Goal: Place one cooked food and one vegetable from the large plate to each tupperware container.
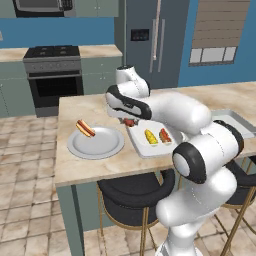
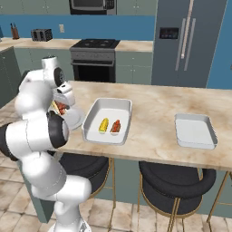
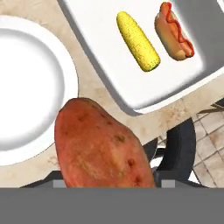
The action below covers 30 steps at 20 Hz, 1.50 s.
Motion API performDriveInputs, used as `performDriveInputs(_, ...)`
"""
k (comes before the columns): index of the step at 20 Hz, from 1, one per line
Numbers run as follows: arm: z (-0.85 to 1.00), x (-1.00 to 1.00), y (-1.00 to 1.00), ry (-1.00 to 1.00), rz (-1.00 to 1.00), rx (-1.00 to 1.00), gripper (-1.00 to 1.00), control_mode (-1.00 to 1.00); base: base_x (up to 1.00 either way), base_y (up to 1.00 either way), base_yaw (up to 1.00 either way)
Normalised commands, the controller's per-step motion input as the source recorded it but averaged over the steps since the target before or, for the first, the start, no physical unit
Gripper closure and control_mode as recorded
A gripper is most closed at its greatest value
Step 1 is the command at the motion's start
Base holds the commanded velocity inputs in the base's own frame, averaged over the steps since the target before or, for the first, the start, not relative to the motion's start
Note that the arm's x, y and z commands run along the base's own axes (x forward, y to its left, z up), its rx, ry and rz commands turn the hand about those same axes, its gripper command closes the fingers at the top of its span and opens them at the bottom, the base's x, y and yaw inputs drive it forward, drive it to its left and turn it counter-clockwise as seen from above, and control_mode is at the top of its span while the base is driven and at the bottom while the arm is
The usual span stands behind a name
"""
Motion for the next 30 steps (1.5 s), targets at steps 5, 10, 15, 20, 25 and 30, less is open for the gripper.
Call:
performDriveInputs(5,0.18,-0.85,-0.52,-0.02,0.0,-0.05,1.0,-1.0,0.0,0.0,0.0)
performDriveInputs(10,0.0,-0.95,-0.85,-0.02,0.03,0.01,1.0,-1.0,0.0,0.0,0.0)
performDriveInputs(15,0.0,-0.55,-0.44,0.0,0.21,0.04,1.0,-1.0,0.0,0.0,0.0)
performDriveInputs(20,0.0,-0.29,-0.26,0.02,0.25,0.0,1.0,-1.0,0.0,0.0,0.0)
performDriveInputs(25,-0.04,-0.02,-0.06,0.04,0.04,0.0,1.0,-1.0,0.0,0.0,0.0)
performDriveInputs(30,0.0,0.0,0.0,0.0,0.0,0.0,1.0,-1.0,0.0,0.0,0.0)
